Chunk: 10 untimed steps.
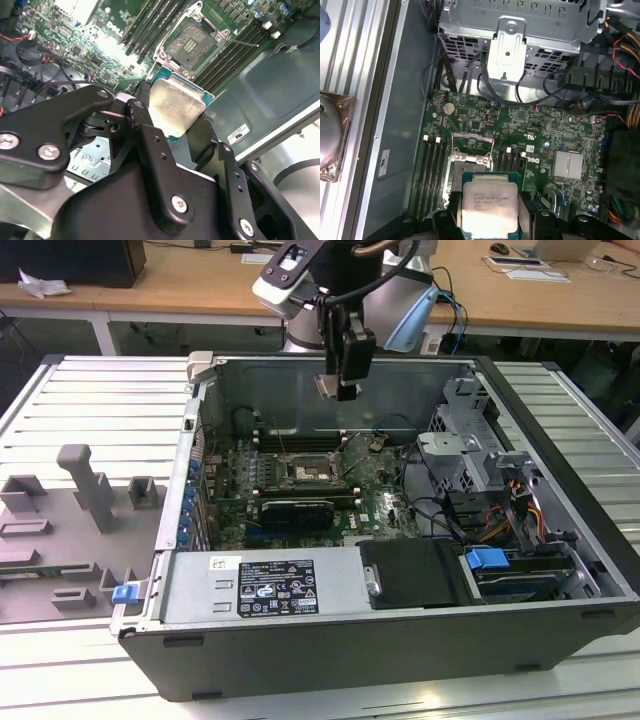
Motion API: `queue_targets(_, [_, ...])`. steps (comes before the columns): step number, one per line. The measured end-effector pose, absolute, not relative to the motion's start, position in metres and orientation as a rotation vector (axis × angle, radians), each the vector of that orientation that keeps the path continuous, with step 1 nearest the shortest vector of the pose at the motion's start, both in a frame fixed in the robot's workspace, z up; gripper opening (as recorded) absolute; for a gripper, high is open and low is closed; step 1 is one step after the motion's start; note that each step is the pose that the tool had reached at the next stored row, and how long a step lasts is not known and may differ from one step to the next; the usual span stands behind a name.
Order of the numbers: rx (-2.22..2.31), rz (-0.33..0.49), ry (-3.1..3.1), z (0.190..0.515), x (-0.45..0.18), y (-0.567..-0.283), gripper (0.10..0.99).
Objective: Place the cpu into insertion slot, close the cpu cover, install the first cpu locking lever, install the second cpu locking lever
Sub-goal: 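Place the cpu into insertion slot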
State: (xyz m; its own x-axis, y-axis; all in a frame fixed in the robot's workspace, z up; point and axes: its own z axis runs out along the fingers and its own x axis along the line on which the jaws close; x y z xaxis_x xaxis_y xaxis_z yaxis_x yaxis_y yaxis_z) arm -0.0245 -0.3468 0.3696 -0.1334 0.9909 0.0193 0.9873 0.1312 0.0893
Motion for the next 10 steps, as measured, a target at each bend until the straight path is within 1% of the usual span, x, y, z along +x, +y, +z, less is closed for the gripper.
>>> queue_targets(10, [2.177, 0.119, 2.193, 0.3689, -0.0246, -0.3468, 0.537])
